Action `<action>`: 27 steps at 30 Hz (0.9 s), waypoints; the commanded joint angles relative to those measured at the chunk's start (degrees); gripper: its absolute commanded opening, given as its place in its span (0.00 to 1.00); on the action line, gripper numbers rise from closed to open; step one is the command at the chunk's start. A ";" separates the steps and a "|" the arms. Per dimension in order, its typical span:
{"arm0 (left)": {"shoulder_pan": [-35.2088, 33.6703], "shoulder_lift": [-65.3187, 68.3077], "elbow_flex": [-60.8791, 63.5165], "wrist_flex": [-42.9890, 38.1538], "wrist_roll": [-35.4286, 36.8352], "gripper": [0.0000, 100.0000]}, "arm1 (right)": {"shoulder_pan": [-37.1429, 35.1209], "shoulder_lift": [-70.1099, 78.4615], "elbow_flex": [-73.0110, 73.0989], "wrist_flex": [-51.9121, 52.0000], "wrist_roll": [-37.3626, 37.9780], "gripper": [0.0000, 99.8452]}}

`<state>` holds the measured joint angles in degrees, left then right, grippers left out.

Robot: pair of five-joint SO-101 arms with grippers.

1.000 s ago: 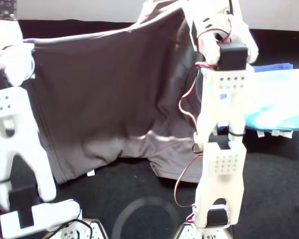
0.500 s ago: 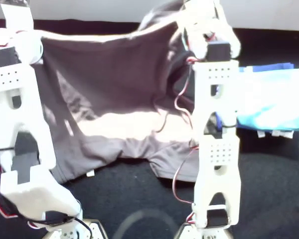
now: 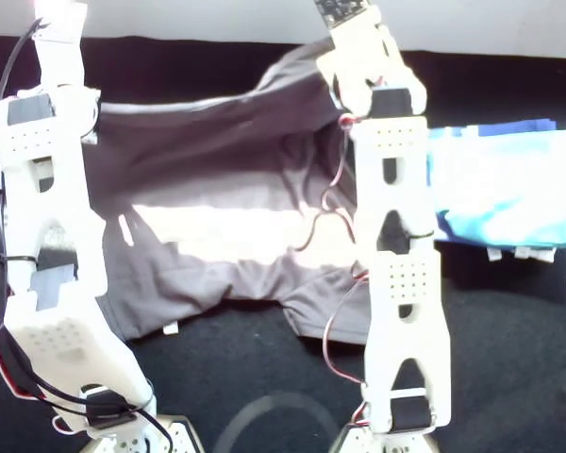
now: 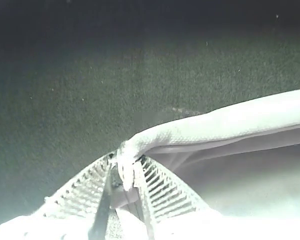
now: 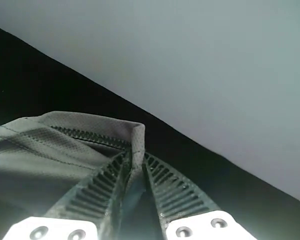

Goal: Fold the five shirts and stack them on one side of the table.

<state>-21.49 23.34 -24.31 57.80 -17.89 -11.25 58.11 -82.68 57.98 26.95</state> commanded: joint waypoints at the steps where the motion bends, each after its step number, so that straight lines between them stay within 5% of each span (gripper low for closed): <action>1: 0.31 -0.48 -2.68 -0.09 -0.09 0.01 | -0.22 1.80 2.42 -8.40 0.44 0.01; 13: 0.57 -0.40 4.09 -0.09 -0.18 0.01 | -0.40 14.02 2.95 -9.36 0.18 0.01; 22: 0.40 -0.75 12.70 0.62 -0.35 0.01 | 0.13 10.86 -13.93 9.01 0.18 0.01; 27: 0.57 -1.36 11.82 10.20 -0.44 0.01 | 0.92 6.02 -19.03 22.29 0.18 0.01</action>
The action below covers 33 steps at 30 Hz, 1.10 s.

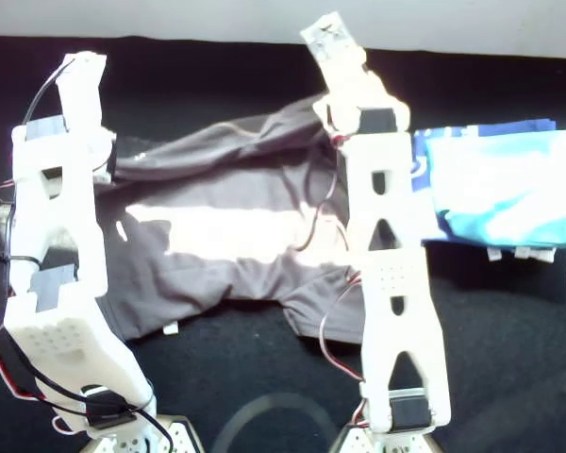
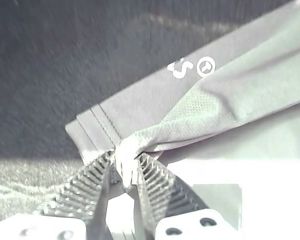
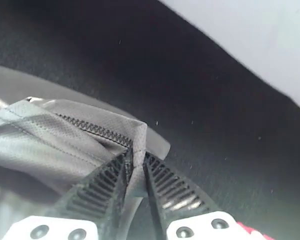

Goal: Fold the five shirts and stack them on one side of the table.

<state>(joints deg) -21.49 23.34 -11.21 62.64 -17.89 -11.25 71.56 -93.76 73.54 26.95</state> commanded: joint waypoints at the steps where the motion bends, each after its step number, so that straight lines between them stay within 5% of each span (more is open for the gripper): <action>1: 0.40 -1.45 -1.98 8.18 -0.44 0.01 | 1.19 -8.75 -7.78 9.89 0.18 0.01; 8: -0.40 -3.21 -2.15 20.92 -3.69 0.01 | 1.45 -16.13 -7.60 27.65 0.18 0.01; 18: -3.38 -19.21 13.49 22.07 -8.79 0.01 | 4.09 -25.54 -5.58 27.91 -8.79 0.01; 33: -5.32 -31.96 30.11 17.58 -10.99 0.01 | 5.23 -68.70 61.93 25.36 -12.48 0.01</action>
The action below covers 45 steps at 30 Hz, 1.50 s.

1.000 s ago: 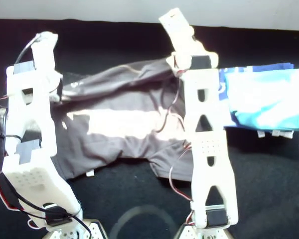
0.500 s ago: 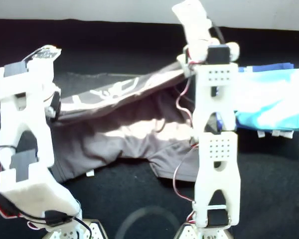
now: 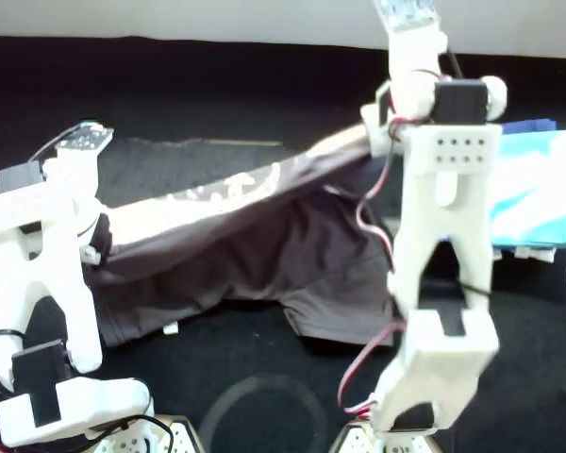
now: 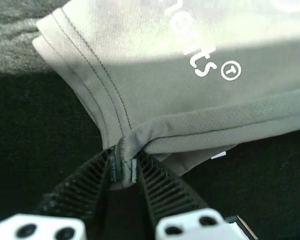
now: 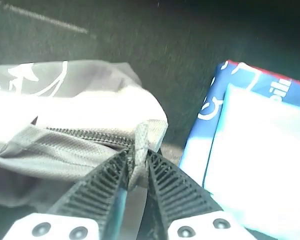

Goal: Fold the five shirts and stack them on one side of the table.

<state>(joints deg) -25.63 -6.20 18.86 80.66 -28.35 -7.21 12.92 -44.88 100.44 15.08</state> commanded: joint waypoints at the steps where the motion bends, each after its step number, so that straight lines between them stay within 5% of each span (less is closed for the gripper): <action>1: -1.19 -2.42 0.22 -0.09 -0.53 0.01 | 1.80 -12.53 17.45 -2.86 -0.53 0.01; 11: -1.19 -2.42 4.97 1.58 -7.56 0.01 | 2.77 -36.70 65.98 -26.42 5.45 0.01; 19: -0.92 -2.33 10.15 1.49 -13.19 0.01 | 3.91 -48.13 90.33 -38.46 10.37 0.01; 41: -1.54 -2.33 10.51 1.93 -14.07 0.01 | 8.75 -62.11 102.73 -36.44 10.37 0.01; 45: -1.80 -2.95 9.63 2.29 -13.98 0.09 | 6.55 -62.37 102.55 -35.21 10.37 0.04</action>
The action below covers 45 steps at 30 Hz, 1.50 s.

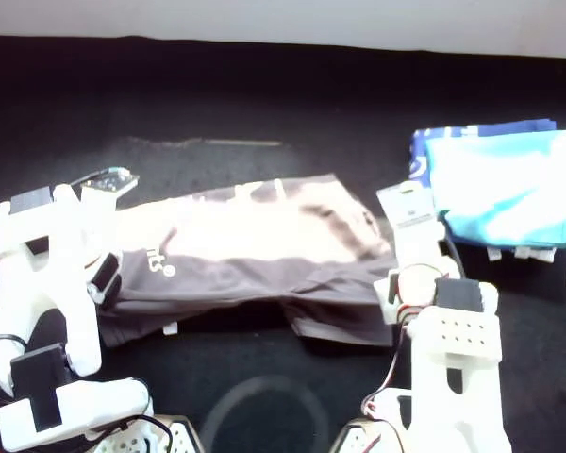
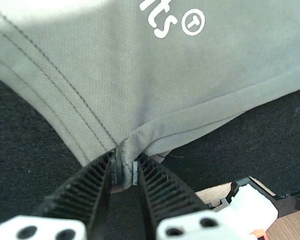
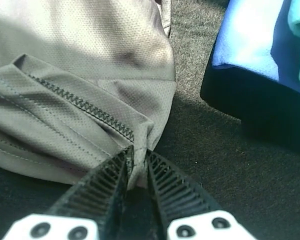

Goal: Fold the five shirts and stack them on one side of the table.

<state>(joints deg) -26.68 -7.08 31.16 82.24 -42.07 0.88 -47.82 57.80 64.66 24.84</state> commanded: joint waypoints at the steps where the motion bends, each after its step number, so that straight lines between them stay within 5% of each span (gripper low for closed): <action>1: -0.92 -2.07 -3.56 0.70 -0.26 0.13 | -2.33 -1.71 -1.10 1.71 0.62 0.07; 7: -5.32 -2.07 -12.70 0.79 -0.26 0.20 | -8.31 -1.71 -16.13 12.26 0.26 0.22; 12: -5.58 -1.36 -18.15 0.35 1.32 0.15 | -9.63 -0.22 -28.53 9.63 0.18 0.18; 14: -2.77 -0.84 -18.07 -1.05 5.36 0.01 | -9.71 2.51 -30.11 5.58 -0.44 0.10; 16: 1.19 1.45 -18.51 -2.46 9.49 0.03 | -10.24 7.69 -30.73 1.27 -3.16 0.00; 22: 9.10 14.81 -19.03 -10.90 16.35 0.01 | -14.46 30.99 -36.18 -6.20 -4.57 0.01; 34: 6.81 42.95 -42.68 -12.75 19.60 0.01 | -14.20 68.53 -60.44 -7.60 -4.66 0.01; 45: 1.45 68.00 -86.55 6.86 19.69 0.01 | -10.07 86.64 -88.31 -1.71 -4.66 0.01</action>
<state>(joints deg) -22.46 54.99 -42.95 85.76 -22.73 -10.46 38.77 -22.11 59.38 20.62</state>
